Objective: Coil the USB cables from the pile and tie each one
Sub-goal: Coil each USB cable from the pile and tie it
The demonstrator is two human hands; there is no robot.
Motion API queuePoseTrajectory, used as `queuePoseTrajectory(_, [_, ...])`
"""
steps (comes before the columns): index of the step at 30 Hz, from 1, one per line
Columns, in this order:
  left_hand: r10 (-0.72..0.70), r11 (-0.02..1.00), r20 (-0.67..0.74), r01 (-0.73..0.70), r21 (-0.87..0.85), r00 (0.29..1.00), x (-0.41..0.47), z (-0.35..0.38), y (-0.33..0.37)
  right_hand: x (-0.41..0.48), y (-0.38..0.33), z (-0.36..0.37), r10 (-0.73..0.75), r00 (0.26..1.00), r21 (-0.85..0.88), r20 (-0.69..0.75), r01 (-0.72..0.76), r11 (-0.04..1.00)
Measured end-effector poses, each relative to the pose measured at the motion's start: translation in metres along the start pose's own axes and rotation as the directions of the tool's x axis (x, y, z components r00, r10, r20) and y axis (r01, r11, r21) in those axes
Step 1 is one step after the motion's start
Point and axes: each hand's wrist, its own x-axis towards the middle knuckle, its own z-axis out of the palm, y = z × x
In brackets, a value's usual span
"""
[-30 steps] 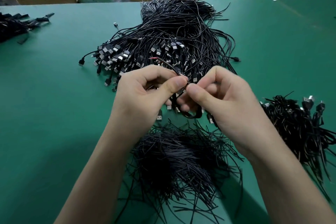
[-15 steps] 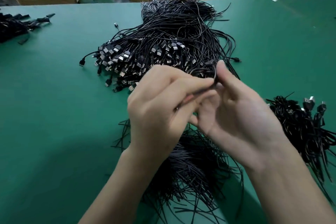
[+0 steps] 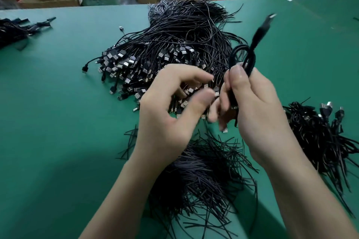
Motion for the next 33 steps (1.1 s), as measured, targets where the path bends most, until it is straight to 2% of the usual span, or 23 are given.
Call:
queuePoseTrajectory(2, [-0.184, 0.965, 0.034, 0.187, -0.184, 0.982, 0.004, 0.0, 0.005, -0.003, -0.001, -0.002, 0.048, 0.987, 0.017, 0.153, -0.051, 0.999])
queuePoseTrajectory(5, [-0.289, 0.877, 0.285, 0.372, -0.303, 0.914, 0.003, -0.005, -0.002, -0.007, -0.003, -0.005, 0.125, 0.895, 0.101, 0.429, -0.185, 0.978])
queuePoseTrajectory(7, [-0.286, 0.82, 0.375, 0.428, -0.38, 0.882, 0.003, -0.012, -0.006, -0.009, -0.006, -0.008, 0.157, 0.808, 0.146, 0.568, -0.287, 0.947])
queuePoseTrajectory(11, [-0.224, 0.691, 0.518, 0.509, -0.513, 0.825, 0.003, -0.019, -0.01, -0.01, -0.007, -0.012, 0.178, 0.631, 0.171, 0.755, -0.452, 0.875])
queuePoseTrajectory(14, [-0.223, 0.657, 0.507, 0.513, -0.553, 0.833, 0.002, -0.018, -0.014, -0.01, -0.005, -0.011, 0.184, 0.543, 0.16, 0.82, -0.525, 0.836])
queuePoseTrajectory(16, [-0.25, 0.643, 0.464, 0.504, -0.576, 0.85, 0.001, -0.016, -0.015, -0.01, -0.005, -0.01, 0.195, 0.556, 0.183, 0.808, -0.551, 0.814])
queuePoseTrajectory(20, [-0.349, 0.653, 0.377, 0.511, -0.559, 0.858, 0.0, -0.011, -0.015, -0.009, -0.006, -0.007, 0.243, 0.669, 0.207, 0.702, -0.519, 0.83])
queuePoseTrajectory(25, [-0.445, 0.688, 0.311, 0.543, -0.481, 0.84, -0.002, -0.004, -0.017, -0.008, -0.007, -0.012, 0.296, 0.762, 0.093, 0.576, -0.421, 0.902])
queuePoseTrajectory(29, [-0.461, 0.694, 0.284, 0.541, -0.475, 0.841, -0.001, -0.002, -0.015, -0.007, -0.005, -0.011, 0.29, 0.827, -0.118, 0.481, -0.267, 0.957])
queuePoseTrajectory(33, [-0.389, 0.813, 0.174, 0.426, -0.396, 0.905, 0.0, 0.0, -0.015, -0.006, -0.002, -0.001, 0.189, 0.893, -0.101, 0.408, -0.161, 0.982])
